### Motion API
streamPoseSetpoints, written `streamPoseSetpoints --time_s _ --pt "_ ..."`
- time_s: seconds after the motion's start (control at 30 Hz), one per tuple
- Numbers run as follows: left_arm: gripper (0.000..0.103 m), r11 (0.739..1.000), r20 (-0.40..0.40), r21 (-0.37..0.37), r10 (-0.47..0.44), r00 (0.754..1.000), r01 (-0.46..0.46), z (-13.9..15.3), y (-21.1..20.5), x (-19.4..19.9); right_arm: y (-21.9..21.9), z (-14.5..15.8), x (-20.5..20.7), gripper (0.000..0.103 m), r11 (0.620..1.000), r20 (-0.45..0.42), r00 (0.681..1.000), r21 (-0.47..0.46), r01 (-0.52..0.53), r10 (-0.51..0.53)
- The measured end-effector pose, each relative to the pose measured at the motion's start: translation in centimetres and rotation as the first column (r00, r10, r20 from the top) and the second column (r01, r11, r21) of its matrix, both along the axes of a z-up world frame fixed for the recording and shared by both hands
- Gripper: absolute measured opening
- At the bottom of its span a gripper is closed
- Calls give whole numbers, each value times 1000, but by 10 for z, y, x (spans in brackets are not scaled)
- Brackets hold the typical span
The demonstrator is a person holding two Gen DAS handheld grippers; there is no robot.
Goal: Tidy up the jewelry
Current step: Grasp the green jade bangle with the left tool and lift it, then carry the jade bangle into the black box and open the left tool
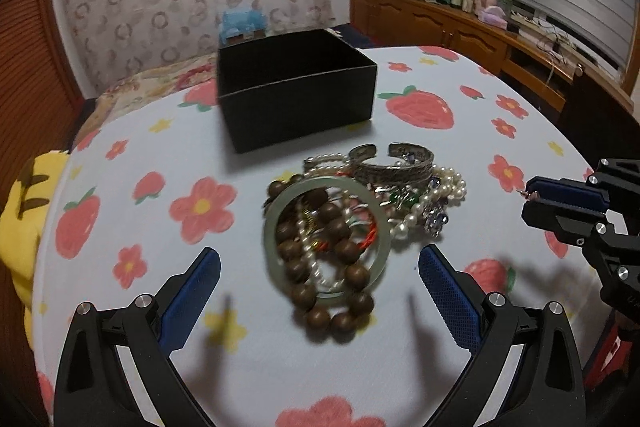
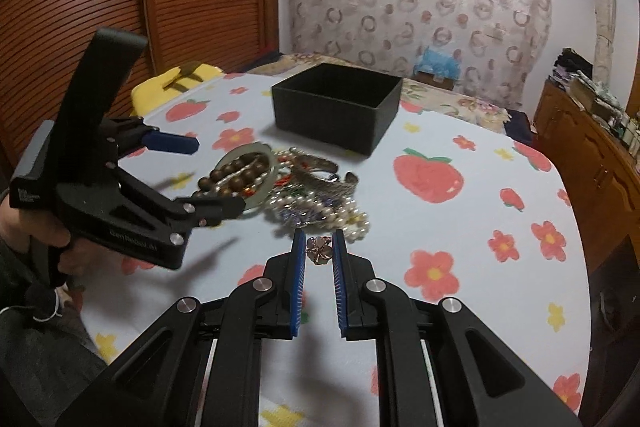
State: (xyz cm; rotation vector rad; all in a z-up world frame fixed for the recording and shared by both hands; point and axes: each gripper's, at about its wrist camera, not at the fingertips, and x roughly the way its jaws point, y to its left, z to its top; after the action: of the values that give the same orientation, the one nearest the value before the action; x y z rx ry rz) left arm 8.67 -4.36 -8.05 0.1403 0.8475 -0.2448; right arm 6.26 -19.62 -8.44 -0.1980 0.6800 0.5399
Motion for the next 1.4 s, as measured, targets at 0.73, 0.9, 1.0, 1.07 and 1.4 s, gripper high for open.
streamPoseSetpoints --time_s 0.73,0.9,1.0,1.07,1.4 --pt "68 997 55 -66 -41 998 44 26 10 -12 5 1 6 15 1000 8 1000 -5 -1 1" --pt "68 996 109 -80 -37 993 46 50 16 -18 8 8 8 15 1000 26 1000 -9 -2 2" --pt "68 996 136 -81 -31 990 43 61 20 -18 11 14 12 15 1000 43 999 -11 -6 6" --pt "68 996 142 -78 -21 990 33 63 22 -14 14 19 18 15 1000 53 999 -13 -9 10" --pt "68 997 126 -71 29 992 -20 56 39 17 37 33 82 15 999 82 996 -6 -35 35"
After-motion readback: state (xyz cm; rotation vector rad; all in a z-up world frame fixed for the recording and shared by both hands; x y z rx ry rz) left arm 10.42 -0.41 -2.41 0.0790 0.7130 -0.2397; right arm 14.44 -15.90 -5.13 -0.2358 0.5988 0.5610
